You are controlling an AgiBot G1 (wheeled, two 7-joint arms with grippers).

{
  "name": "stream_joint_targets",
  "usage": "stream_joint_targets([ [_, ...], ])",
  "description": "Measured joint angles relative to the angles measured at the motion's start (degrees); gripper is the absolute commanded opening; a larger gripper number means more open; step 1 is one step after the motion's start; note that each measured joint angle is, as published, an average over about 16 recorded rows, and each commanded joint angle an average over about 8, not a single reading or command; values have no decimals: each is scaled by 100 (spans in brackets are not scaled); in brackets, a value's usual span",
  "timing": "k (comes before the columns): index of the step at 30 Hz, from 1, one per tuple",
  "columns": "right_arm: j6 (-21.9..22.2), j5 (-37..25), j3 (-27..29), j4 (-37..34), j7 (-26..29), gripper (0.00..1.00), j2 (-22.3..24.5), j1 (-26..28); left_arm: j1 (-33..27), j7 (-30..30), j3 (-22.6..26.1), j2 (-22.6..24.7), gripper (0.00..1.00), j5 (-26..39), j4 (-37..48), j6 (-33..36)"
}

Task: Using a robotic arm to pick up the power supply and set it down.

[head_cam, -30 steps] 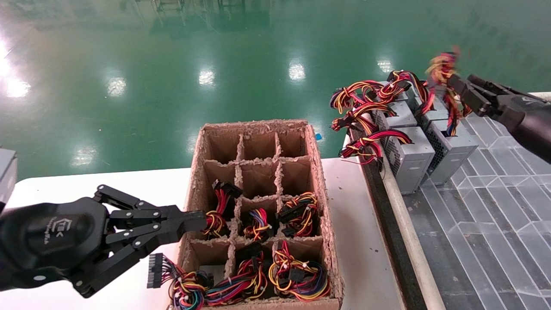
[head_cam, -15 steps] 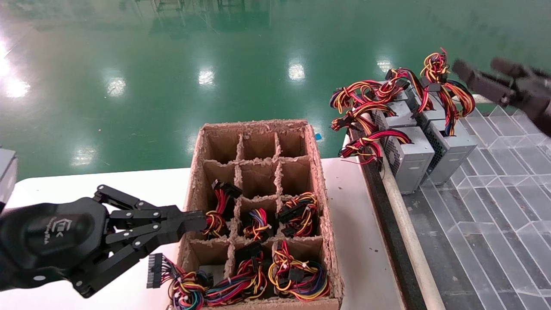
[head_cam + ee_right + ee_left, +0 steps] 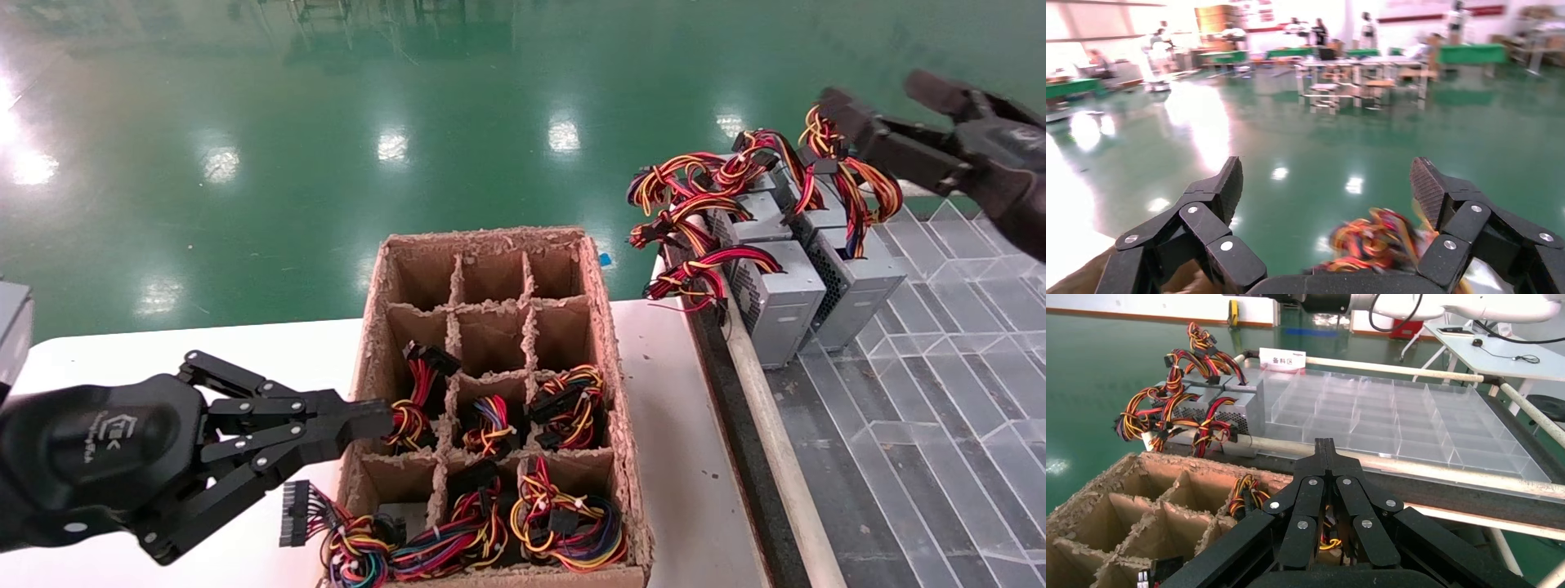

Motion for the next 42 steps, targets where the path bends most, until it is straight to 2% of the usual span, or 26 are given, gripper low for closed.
stream_joint_targets([
  [6,-670,-395,255,-31,269,100,-133,-48,0,0,0,0,0,0,0,0],
  [7,-784,-459,301,-37,313,100,-156,-58,0,0,0,0,4,0,0,0],
  [14,-1574,-910,617,-77,623,100,-317,-131,0,0,0,0,92,0,0,0],
  [15,-1687,-975,662,-83,667,100,-341,-141,0,0,0,0,100,0,0,0],
  [42,-4765,-2731,1894,-239,1874,100,-970,-424,0,0,0,0,100,0,0,0],
])
